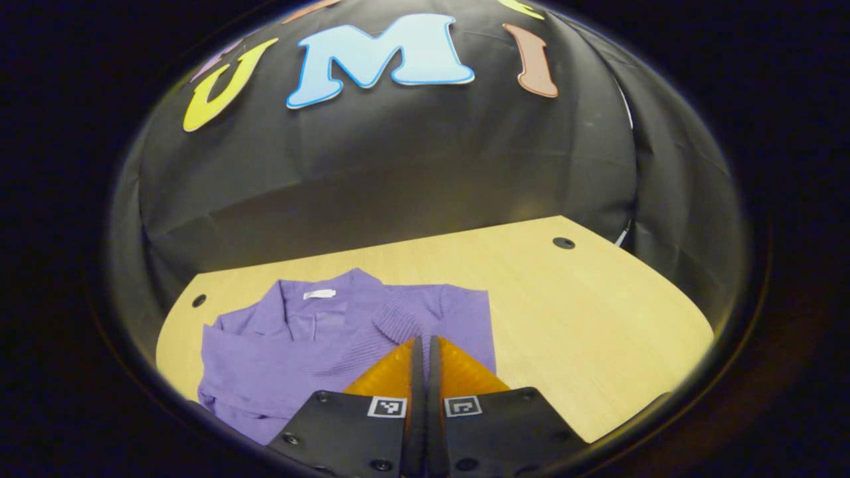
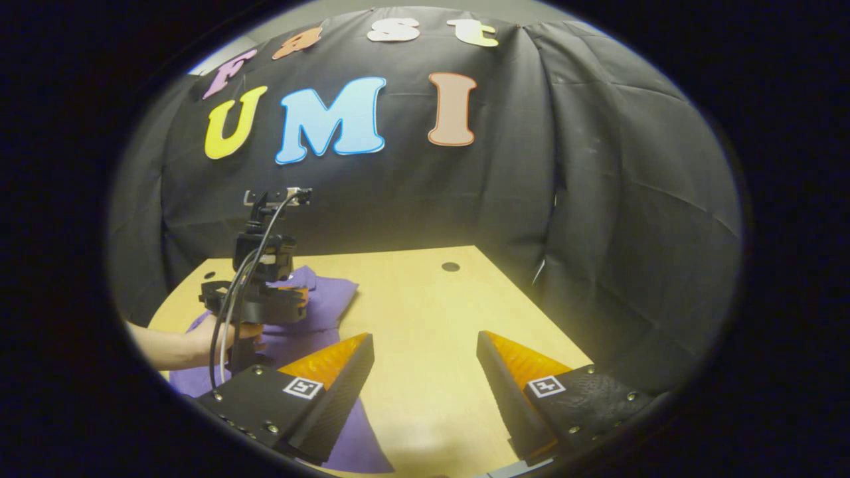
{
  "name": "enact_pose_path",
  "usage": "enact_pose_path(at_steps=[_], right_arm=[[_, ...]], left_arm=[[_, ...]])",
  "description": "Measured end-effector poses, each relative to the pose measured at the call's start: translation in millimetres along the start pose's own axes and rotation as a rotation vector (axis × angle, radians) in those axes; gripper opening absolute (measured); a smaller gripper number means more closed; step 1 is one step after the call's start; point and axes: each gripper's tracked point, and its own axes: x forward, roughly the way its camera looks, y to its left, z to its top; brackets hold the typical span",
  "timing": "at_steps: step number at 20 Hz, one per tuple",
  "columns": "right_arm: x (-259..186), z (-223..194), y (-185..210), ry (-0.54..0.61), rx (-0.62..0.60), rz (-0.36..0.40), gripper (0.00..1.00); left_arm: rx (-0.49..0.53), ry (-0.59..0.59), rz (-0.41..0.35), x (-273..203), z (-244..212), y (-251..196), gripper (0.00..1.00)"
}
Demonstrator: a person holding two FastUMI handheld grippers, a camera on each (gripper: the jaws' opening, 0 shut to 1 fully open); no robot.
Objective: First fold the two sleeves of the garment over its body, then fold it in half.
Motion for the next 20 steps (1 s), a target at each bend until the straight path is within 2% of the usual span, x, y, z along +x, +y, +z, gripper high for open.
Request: enact_pose_path(at_steps=[4, 7, 8, 10, 13, 16, 17, 18, 20], right_arm=[[9, -2, 8, 0.011, -0.012, 0.051, 0.96], [11, 1, 13, 0.006, -0.028, 0.068, 0.96], [11, 2, 16, -0.001, -0.036, 0.066, 0.96], [7, 2, 21, -0.005, -0.048, 0.064, 0.96], [-1, 3, 38, -0.007, -0.055, 0.078, 0.96], [-12, -1, 56, -0.009, -0.067, 0.093, 0.96], [-16, -1, 60, -0.013, -0.066, 0.092, 0.96], [-20, -3, 63, -0.015, -0.065, 0.087, 0.96], [-29, -9, 71, -0.021, -0.058, 0.085, 0.96]], left_arm=[[-0.046, 0.032, -0.031, 1, -13, -5, 0.11], [-0.091, 0.034, -0.067, -6, -14, -12, 0.19], [-0.099, 0.033, -0.075, -9, -14, -13, 0.15], [-0.116, 0.020, -0.103, -18, -10, -16, 0.23], [-0.133, -0.017, -0.135, -43, 0, -13, 0.63], [-0.137, -0.054, -0.134, -78, 7, 5, 0.87], [-0.135, -0.063, -0.123, -90, 7, 15, 0.88], [-0.134, -0.075, -0.114, -102, 7, 24, 0.94], [-0.130, -0.102, -0.091, -130, 5, 47, 0.96]])
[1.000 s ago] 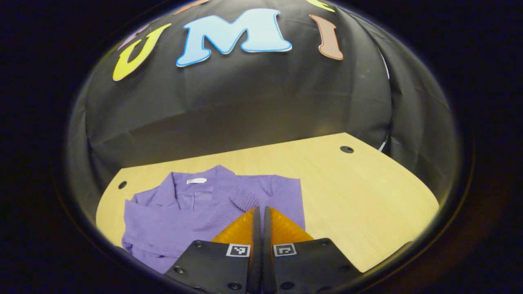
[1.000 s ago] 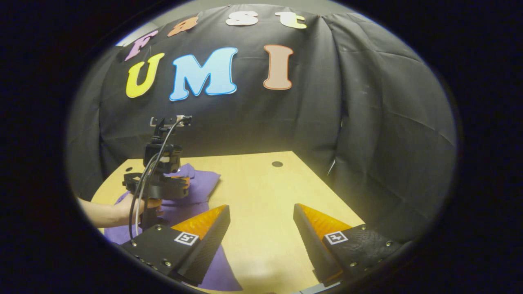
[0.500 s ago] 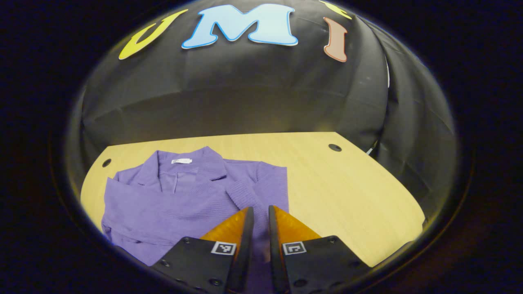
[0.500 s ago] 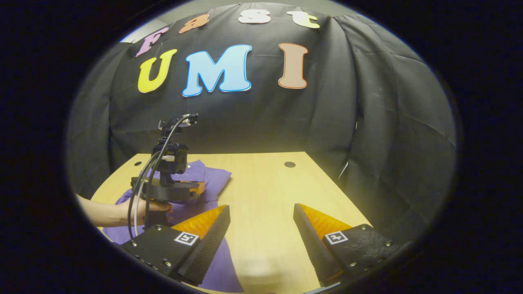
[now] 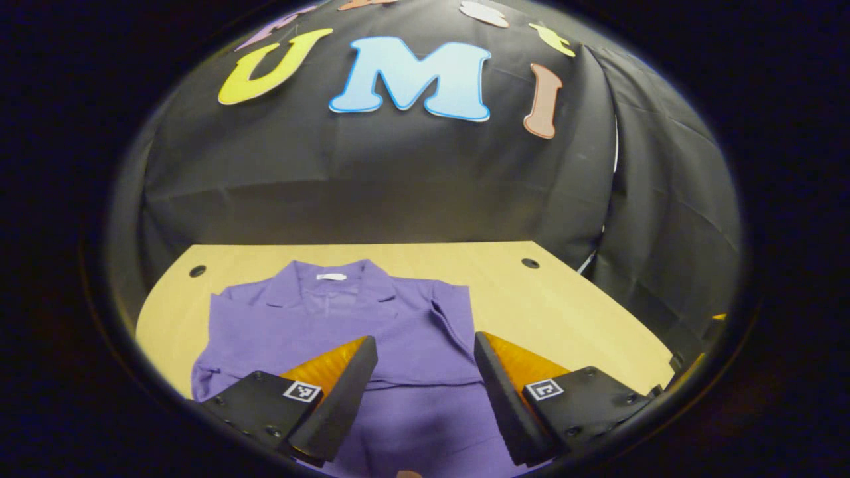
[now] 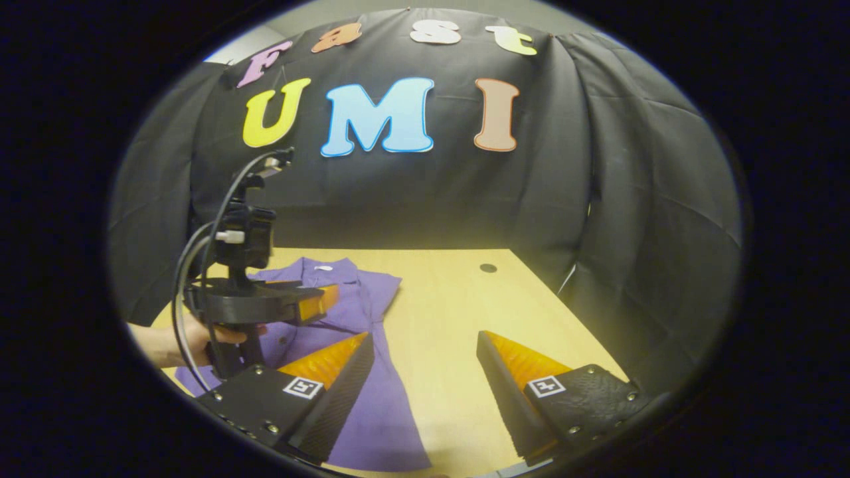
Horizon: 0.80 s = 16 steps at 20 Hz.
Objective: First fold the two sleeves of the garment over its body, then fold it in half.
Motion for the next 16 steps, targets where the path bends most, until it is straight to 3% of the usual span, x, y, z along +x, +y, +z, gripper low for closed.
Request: enact_pose_path(at_steps=[5, 16], right_arm=[[-18, -24, 13, 0.010, 0.024, -0.039, 0.96], [-56, -95, 18, 0.134, 0.071, -0.143, 0.96]], left_arm=[[0.030, -0.032, 0.020, -82, -13, 46, 0.95], [0.112, 0.057, 0.081, -219, -115, 147, 0.94]])
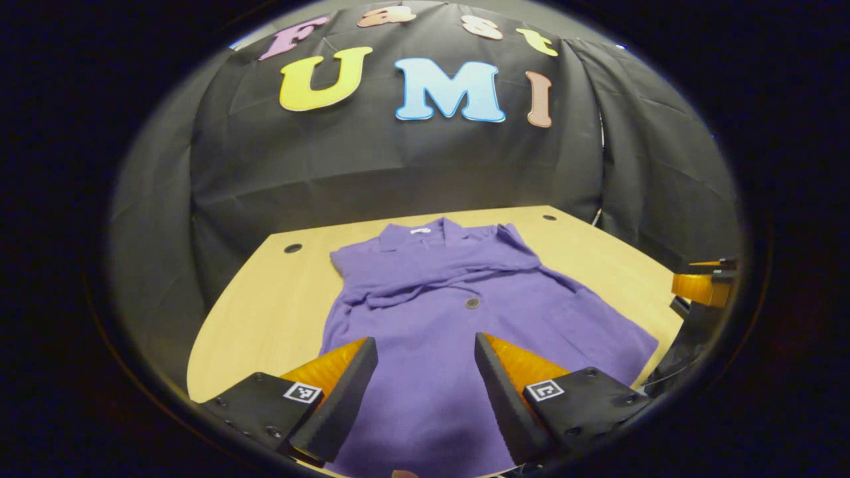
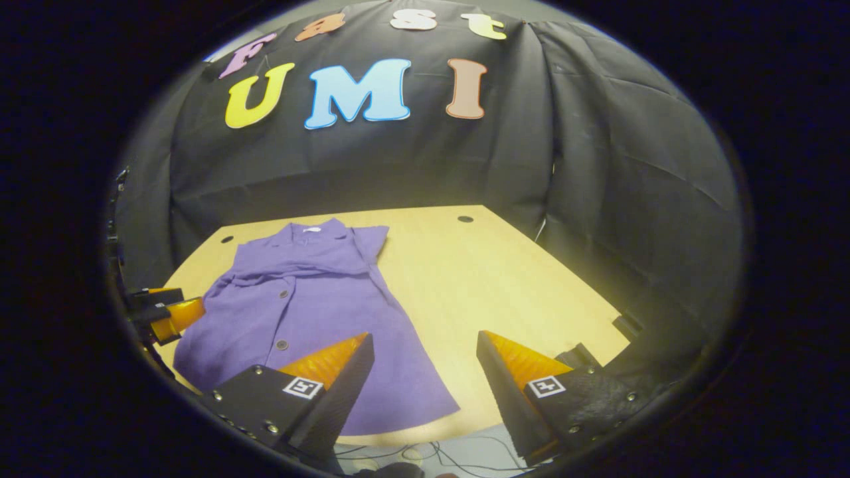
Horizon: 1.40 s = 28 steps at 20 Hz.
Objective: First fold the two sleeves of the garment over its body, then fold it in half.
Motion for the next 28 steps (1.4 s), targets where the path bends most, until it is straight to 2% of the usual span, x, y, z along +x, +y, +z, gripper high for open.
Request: enact_pose_path(at_steps=[6, 9, 10, 12, 15, 18, 20, 21, 22, 28], right_arm=[[8, -32, -7, 0.086, 0.030, 0.009, 0.97], [13, -46, -8, 0.126, 0.037, 0.037, 0.96], [17, -51, -9, 0.137, 0.033, 0.044, 0.96], [24, -60, -12, 0.163, 0.026, 0.051, 0.96], [36, -77, -18, 0.208, 0.036, 0.057, 0.96], [46, -92, -16, 0.255, 0.050, 0.088, 0.97], [49, -99, -10, 0.269, 0.077, 0.121, 0.97], [51, -100, -5, 0.271, 0.087, 0.139, 0.97], [52, -103, -2, 0.276, 0.086, 0.151, 0.97], [56, -110, 7, 0.272, -0.030, 0.151, 0.98]], left_arm=[[-0.029, 0.038, 0.031, -38, -48, 28, 0.94], [-0.069, 0.051, 0.066, -50, -64, 45, 0.97], [-0.076, 0.057, 0.085, -53, -70, 53, 0.94], [-0.090, 0.067, 0.105, -63, -81, 64, 0.97], [-0.107, 0.105, 0.140, -72, -101, 79, 0.94], [-0.158, 0.137, 0.166, -80, -120, 89, 0.97], [-0.178, 0.163, 0.169, -81, -133, 89, 0.94], [-0.182, 0.171, 0.171, -80, -139, 88, 0.97], [-0.187, 0.181, 0.170, -79, -145, 87, 0.96], [-0.119, 0.177, 0.188, -76, -151, 78, 0.95]])
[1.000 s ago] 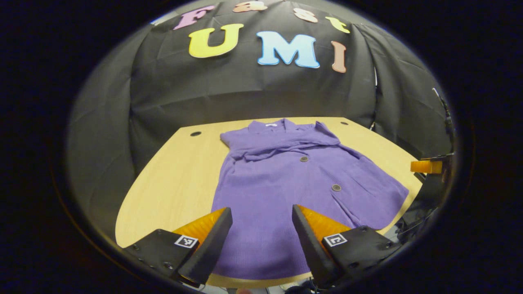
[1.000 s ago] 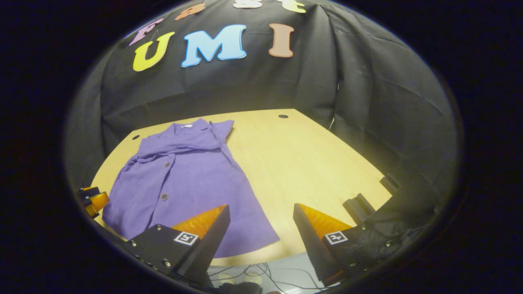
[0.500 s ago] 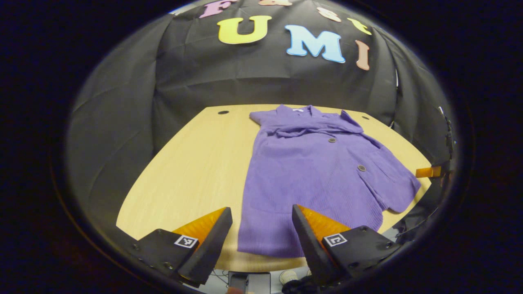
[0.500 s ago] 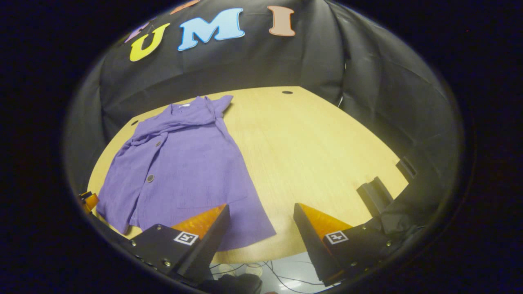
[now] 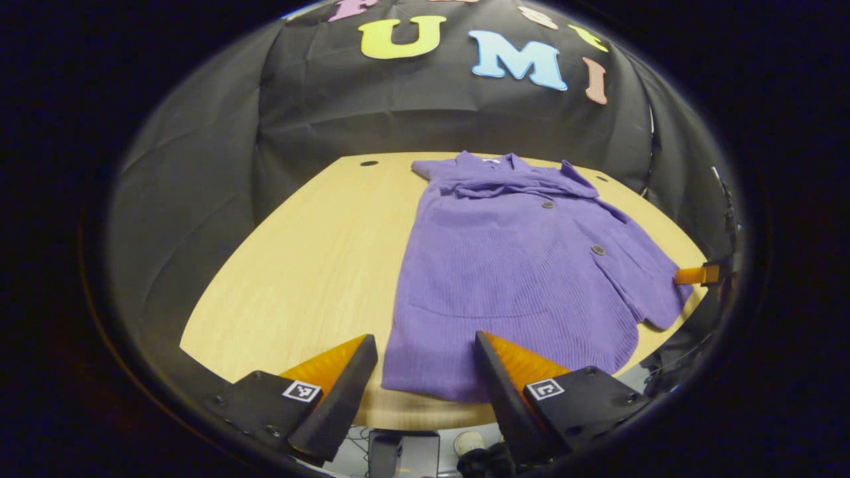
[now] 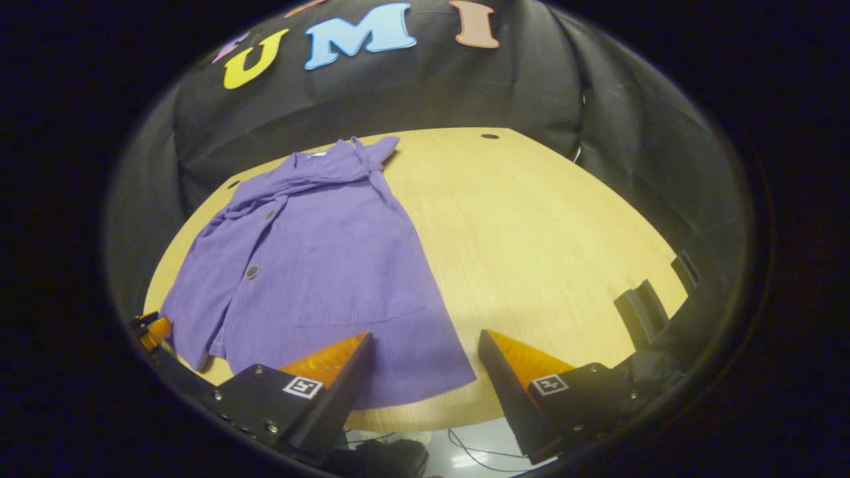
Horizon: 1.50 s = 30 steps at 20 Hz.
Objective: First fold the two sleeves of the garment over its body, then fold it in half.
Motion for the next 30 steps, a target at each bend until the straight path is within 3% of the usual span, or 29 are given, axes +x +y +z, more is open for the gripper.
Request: enact_pose_path(at_steps=[4, 5, 6, 7, 10, 11, 12, 13, 15, 19, 24, 30], right_arm=[[-2, -5, 6, -0.005, -0.013, -0.001, 0.95], [-1, -4, 6, -0.008, -0.011, -0.004, 0.89], [1, -4, 7, -0.007, -0.007, -0.002, 0.89], [1, -3, 10, -0.014, 0.001, 0.002, 0.68], [3, -3, 21, -0.031, 0.001, 0.035, 0.41], [2, -4, 23, -0.033, 0.021, 0.038, 0.25], [3, -5, 23, -0.029, 0.032, 0.044, 0.17], [1, -4, 25, -0.020, 0.041, 0.062, 0.16], [4, -4, 27, 0.010, 0.070, 0.095, 0.05], [-14, 14, 27, 0.005, 0.081, 0.173, 0.03], [-48, 77, 34, -0.114, 0.056, 0.295, 0.03], [-67, 144, 49, -0.193, 0.085, 0.390, 0.03]], left_arm=[[-0.013, -0.013, 0.004, -2, -1, -7, 0.93], [-0.012, -0.018, 0.004, -2, -1, -11, 0.85], [-0.010, -0.021, 0.000, -2, -1, -15, 0.78], [-0.007, -0.026, -0.002, -2, -1, -20, 0.67], [-0.003, -0.030, 0.010, -2, -1, -30, 0.30], [0.004, -0.022, 0.025, -1, -3, -31, 0.21], [0.005, -0.017, 0.031, 0, -4, -34, 0.20], [0.004, -0.001, 0.046, -2, -3, -33, 0.12], [-0.006, 0.022, 0.063, 0, -1, -34, 0.07], [-0.061, 0.047, 0.087, -12, 14, -39, 0.07], [-0.143, -0.051, 0.099, -42, 78, -52, 0.07], [-0.218, -0.138, 0.071, -49, 150, -59, 0.07]])
